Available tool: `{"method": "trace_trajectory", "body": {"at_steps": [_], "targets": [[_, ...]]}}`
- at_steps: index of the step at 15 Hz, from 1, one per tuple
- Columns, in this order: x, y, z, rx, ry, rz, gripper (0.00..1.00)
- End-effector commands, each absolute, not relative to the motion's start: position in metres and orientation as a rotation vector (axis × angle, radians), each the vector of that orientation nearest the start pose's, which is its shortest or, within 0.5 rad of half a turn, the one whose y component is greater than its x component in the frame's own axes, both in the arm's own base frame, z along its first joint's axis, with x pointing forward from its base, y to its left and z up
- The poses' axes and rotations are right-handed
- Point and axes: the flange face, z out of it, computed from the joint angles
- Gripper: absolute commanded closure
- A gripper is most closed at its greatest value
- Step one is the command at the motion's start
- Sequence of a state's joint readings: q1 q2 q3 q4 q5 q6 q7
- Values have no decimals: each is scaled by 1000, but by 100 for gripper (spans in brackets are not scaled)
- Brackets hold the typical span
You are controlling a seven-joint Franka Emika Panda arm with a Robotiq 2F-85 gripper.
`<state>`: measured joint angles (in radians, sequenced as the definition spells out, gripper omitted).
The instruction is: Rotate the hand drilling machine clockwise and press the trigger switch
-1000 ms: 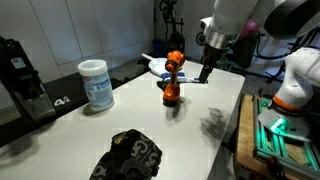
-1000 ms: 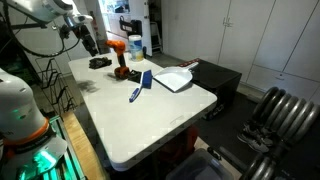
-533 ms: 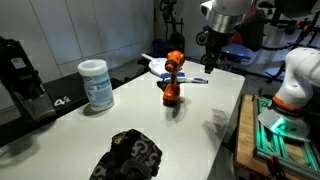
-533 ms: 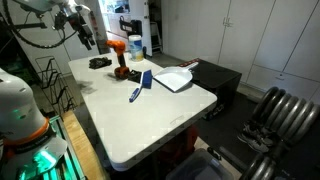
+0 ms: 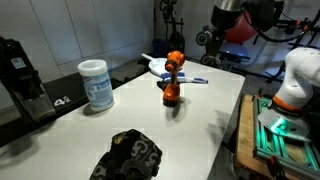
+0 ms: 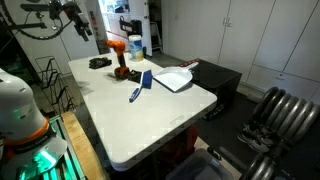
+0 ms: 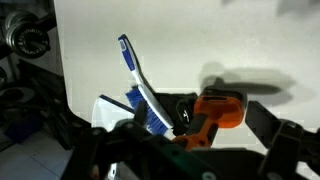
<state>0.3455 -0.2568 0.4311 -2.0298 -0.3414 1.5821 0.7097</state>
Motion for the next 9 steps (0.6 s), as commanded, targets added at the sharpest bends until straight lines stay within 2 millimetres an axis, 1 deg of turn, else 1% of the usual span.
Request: {"method": "trace_trajectory", "body": {"at_steps": [1,2,3,4,9], "targets": [[339,313,564,-3570,-66,-283,0],[338,314,571,-3565,-55,-307,0],[344,315,561,-3572,-108,-319,0],[344,315,565,-3566,-105,-332,0],[346,315,564,-3568,-103,-326,0]]}}
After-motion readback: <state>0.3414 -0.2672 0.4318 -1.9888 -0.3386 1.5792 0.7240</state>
